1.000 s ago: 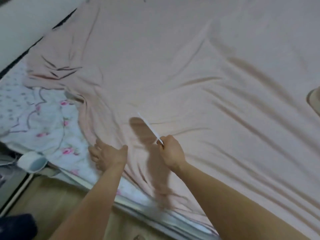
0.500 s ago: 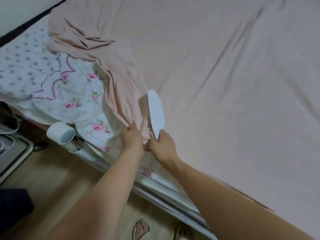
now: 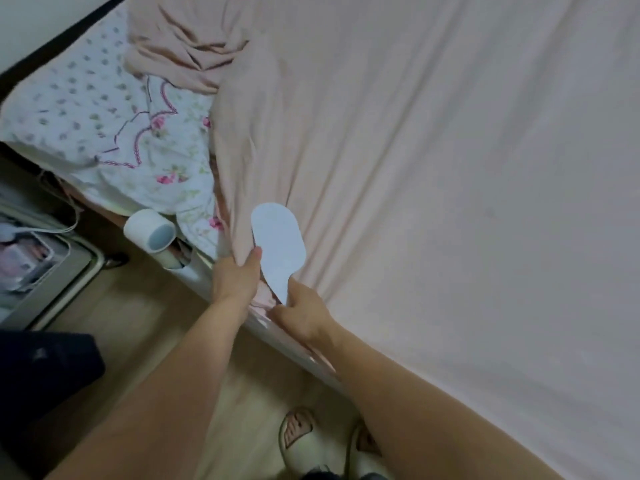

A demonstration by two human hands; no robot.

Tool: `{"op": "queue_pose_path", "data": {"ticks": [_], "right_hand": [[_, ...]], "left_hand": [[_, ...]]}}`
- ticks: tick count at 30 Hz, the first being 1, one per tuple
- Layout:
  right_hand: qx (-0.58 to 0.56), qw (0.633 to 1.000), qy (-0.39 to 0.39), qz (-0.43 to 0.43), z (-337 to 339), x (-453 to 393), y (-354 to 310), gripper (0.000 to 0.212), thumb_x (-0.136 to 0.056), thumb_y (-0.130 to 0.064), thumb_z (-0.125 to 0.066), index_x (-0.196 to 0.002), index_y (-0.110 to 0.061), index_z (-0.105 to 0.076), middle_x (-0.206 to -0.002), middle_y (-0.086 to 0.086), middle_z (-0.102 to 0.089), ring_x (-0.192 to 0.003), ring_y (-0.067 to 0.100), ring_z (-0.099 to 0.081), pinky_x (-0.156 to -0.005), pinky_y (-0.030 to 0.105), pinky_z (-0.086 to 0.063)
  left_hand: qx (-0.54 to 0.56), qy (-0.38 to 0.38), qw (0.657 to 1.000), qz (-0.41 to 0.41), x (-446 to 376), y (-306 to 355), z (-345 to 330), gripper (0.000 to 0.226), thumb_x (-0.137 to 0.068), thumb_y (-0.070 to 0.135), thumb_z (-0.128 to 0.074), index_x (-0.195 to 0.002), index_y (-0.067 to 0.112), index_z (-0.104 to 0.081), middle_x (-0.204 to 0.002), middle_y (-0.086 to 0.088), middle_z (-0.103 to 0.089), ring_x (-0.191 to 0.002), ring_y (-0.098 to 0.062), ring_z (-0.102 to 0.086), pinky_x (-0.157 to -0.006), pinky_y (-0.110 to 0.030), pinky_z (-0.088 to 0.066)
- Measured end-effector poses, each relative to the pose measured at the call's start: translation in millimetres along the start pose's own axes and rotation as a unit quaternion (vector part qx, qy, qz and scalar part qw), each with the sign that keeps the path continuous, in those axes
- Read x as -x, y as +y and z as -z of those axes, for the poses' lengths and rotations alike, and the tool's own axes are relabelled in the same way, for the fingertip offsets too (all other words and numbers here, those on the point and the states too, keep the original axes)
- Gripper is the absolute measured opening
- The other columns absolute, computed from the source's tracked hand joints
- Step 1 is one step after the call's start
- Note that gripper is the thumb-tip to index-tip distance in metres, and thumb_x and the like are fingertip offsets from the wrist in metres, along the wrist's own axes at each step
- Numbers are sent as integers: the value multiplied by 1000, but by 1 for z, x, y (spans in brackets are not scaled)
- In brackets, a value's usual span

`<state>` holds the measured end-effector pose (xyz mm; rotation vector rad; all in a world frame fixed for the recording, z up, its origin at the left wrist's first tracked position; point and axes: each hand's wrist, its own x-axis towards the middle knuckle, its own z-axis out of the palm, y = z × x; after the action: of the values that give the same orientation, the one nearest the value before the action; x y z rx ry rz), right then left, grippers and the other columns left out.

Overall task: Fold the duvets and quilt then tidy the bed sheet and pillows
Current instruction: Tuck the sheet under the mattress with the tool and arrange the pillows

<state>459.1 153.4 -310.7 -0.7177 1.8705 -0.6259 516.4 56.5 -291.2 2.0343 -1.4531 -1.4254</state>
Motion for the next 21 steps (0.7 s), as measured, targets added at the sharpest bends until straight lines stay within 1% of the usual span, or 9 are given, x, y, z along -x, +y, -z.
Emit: {"op": "queue_pose_path", "data": {"ticks": [3,5,7,9,12,14,16,18,21], "right_hand": [[-117,992,42,-16,3,8,2,33,-78,-8,-54,-109,-15,-60,-110,4,-67,-103,24,-60,-91,35,-47],[-90,991,99,-4,6,16,8,29,-78,-10,-48,-104,-14,-60,-104,7,-68,-98,26,-60,-87,36,-48],[-9,992,127,22,8,25,18,27,-82,-22,-45,-105,-17,-58,-103,6,-64,-96,27,-59,-83,35,-48],[61,989,128,39,8,35,25,22,-89,-32,-46,-106,-22,-54,-101,2,-57,-92,26,-57,-79,35,-48],[151,985,80,33,4,38,31,33,-86,-23,-51,-118,-18,-54,-111,4,-57,-99,28,-57,-83,34,-47],[92,993,67,-6,8,32,34,27,-89,-22,-49,-113,-16,-61,-109,5,-64,-99,27,-60,-84,31,-48],[8,995,98,-35,18,25,31,26,-90,-21,-44,-100,-17,-67,-95,5,-70,-89,27,-64,-82,36,-52],[6,989,147,-28,33,19,18,25,-89,-16,-41,-91,-17,-66,-85,5,-69,-80,27,-64,-77,40,-54],[-24,983,184,2,43,6,-25,29,-86,-7,-37,-94,-17,-62,-85,4,-66,-79,26,-63,-76,42,-54]], "left_hand": [[119,77,989,50,1,-11,-3,46,-101,28,-45,-140,4,-43,-144,-13,-45,-129,-32,-45,-108,-34,-36],[131,88,986,51,7,-15,-6,46,-102,27,-43,-142,5,-42,-145,-12,-44,-130,-30,-43,-109,-34,-34],[106,49,993,-2,17,-10,-6,44,-99,34,-49,-132,4,-51,-129,-9,-55,-120,-24,-50,-97,-28,-37],[66,-10,995,-75,25,0,-7,35,-89,36,-66,-112,11,-61,-107,-2,-63,-105,-17,-57,-85,-24,-39],[-14,19,994,-108,18,-2,-3,37,-87,16,-69,-119,1,-59,-118,-14,-64,-114,-30,-59,-87,-27,-42],[-57,54,997,-22,10,-9,6,40,-93,12,-59,-128,-5,-50,-131,-21,-55,-121,-38,-51,-95,-35,-41],[-120,41,991,53,1,-16,21,43,-93,11,-55,-131,-7,-47,-135,-26,-50,-122,-41,-49,-97,-39,-41],[-171,-9,984,51,-6,-8,34,44,-91,13,-57,-130,-6,-47,-132,-25,-52,-118,-41,-52,-94,-39,-44],[-180,-86,980,-2,-19,29,51,57,-90,25,-61,-137,-1,-40,-133,-16,-50,-115,-33,-52,-87,-33,-44]]}}
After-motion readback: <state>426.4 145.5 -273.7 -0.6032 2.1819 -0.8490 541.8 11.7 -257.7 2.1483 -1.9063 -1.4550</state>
